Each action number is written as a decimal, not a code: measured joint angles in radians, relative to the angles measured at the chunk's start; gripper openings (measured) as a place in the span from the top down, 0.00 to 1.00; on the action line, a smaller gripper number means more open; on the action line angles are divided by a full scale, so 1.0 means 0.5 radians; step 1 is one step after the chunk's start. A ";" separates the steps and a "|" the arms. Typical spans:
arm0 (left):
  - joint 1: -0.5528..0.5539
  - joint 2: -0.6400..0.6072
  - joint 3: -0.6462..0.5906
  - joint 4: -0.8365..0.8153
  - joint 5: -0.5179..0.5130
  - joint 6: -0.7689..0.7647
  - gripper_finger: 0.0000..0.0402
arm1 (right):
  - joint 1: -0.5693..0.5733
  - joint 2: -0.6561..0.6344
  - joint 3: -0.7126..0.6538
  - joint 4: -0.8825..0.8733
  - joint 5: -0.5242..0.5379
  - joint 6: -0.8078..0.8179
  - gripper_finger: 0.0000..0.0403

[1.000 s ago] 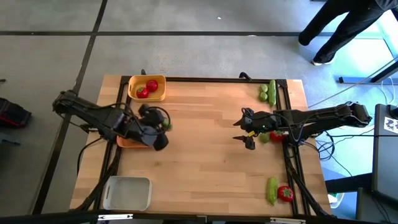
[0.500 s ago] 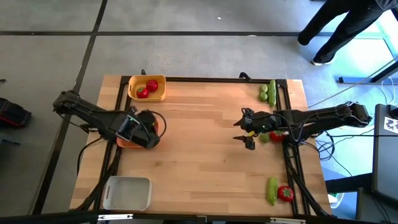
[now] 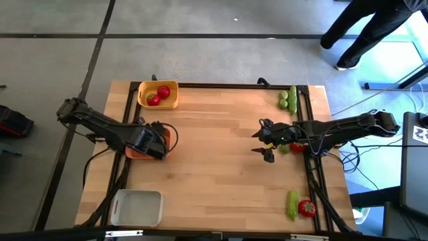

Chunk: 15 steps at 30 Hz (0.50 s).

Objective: Sort produce into baskets
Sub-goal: Put the cucumber into the orange bin

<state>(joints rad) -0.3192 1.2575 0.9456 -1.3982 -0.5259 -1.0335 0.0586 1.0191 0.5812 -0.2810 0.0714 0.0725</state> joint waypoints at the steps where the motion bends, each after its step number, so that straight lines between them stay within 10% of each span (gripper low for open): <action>1: 0.006 0.000 -0.022 0.001 0.001 0.011 0.59 | 0.000 0.000 0.000 0.001 0.000 0.001 0.28; 15: 0.052 0.000 -0.179 0.100 0.042 0.031 0.58 | 0.000 0.000 0.000 0.001 0.000 0.001 0.28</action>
<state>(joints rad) -0.2932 1.2575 0.8562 -1.3481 -0.5049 -1.0182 0.0586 1.0191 0.5812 -0.2806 0.0715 0.0731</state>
